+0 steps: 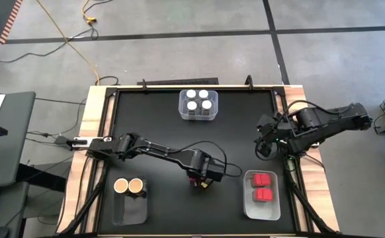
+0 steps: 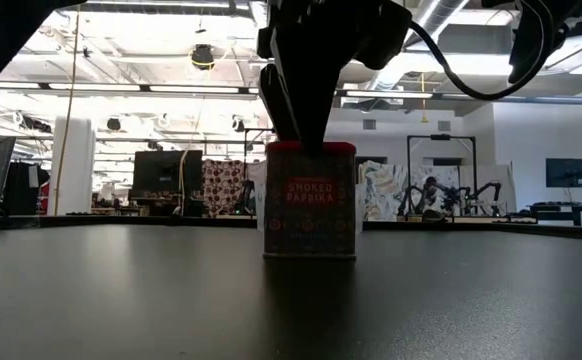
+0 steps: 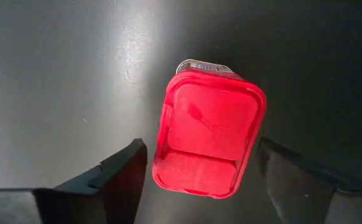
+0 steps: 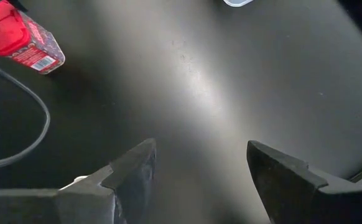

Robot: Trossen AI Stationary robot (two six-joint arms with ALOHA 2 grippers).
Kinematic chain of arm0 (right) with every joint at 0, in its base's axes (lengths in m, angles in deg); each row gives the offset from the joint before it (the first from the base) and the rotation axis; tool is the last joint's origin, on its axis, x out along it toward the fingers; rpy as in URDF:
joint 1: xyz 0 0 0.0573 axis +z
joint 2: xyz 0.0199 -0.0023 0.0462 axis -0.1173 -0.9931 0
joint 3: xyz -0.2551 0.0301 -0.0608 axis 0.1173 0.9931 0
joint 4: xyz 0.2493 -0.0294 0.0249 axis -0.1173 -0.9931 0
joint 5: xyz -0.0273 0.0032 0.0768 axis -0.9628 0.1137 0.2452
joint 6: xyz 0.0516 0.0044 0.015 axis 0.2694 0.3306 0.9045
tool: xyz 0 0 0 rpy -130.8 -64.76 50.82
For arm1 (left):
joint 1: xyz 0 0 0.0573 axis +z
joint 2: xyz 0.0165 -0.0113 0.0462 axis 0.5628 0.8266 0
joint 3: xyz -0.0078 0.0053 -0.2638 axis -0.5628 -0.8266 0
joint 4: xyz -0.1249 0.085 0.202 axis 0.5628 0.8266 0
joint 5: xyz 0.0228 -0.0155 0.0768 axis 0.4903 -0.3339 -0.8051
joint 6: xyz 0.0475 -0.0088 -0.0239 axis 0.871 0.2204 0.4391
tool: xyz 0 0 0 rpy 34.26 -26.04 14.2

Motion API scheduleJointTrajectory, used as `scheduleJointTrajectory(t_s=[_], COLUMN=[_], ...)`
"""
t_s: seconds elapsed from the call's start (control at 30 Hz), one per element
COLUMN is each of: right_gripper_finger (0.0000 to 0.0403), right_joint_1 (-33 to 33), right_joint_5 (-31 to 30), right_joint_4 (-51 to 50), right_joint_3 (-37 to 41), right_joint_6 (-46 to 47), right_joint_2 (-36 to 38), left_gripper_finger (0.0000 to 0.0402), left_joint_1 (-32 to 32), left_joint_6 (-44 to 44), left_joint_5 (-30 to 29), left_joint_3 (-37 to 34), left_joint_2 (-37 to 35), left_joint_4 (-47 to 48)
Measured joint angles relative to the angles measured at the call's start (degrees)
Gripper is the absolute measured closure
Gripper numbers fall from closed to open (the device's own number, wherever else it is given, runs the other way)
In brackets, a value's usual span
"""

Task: Sort spices by type
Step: Put the red spice bottle into the white bin

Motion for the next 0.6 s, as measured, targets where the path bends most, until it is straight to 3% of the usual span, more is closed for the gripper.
scheduleJointTrajectory(t_s=[0.4,0.6], right_gripper_finger=[0.0122,0.0122], right_joint_1=[-0.02,-0.11], right_joint_5=[-0.02,-0.57], right_joint_4=[2.60,11.87], right_joint_3=[0.00,-0.02], right_joint_6=[-0.77,-4.84], right_joint_2=[-0.02,-2.00], left_gripper_finger=[0.0096,0.0096], left_joint_1=[-1.26,-2.82], left_joint_6=[-0.39,-5.34], left_joint_5=[0.01,-0.10], left_joint_3=[0.00,0.00], left_joint_2=[-6.07,-12.22], left_joint_4=[0.52,0.55])
